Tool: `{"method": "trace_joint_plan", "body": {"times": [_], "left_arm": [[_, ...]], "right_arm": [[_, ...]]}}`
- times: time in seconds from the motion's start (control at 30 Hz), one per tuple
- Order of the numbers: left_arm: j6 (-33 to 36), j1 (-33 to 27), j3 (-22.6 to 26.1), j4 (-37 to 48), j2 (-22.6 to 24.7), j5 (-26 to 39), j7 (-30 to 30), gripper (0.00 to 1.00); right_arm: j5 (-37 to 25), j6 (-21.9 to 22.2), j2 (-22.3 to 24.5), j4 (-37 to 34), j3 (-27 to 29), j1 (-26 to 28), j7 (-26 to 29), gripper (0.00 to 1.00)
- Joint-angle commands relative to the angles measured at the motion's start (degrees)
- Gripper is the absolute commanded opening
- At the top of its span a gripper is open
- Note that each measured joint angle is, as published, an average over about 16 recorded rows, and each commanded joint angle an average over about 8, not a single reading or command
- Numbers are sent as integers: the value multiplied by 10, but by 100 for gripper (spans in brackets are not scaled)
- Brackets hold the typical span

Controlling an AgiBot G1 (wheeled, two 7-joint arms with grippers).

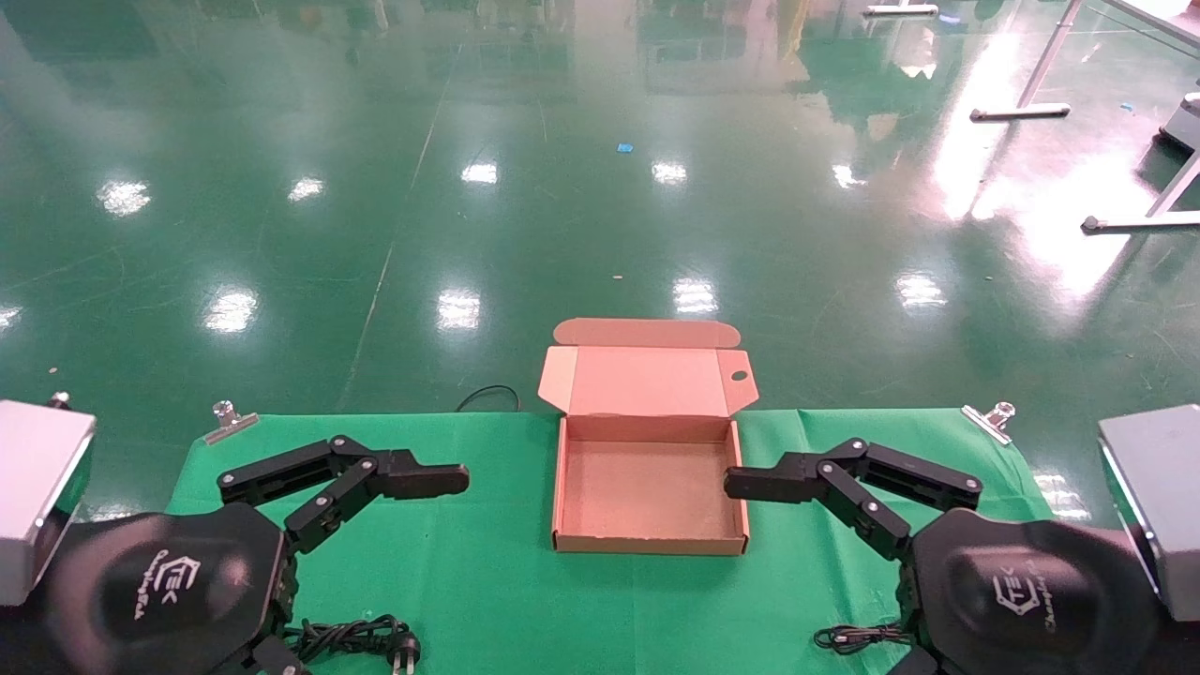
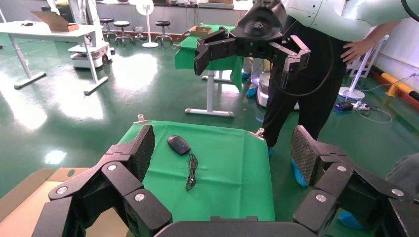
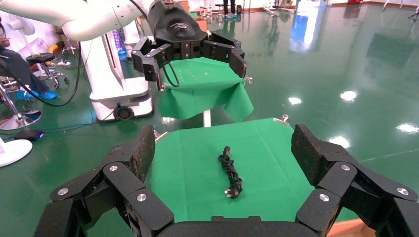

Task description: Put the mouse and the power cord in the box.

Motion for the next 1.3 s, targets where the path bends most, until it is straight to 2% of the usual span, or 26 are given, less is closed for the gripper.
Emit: {"method": "trace_joint_plan", "body": {"times": [0.03,1.0,1.13,1.3], "left_arm": [[0,0,0,0,0,0,0,100],[1,-2,1,1,-1,5,2,100],[11,-15,7,3,-9,26,8,100],[36,-53,34,10,-22,87,14,100]], "right_arm": [[0,0,0,0,0,0,0,100],[-2,-1,2,0,0,0,-1,100],[-14,-7,11,-5,-2,3,-6,100],[-52,-29,32,-23,-12,19,-24,100]]}}
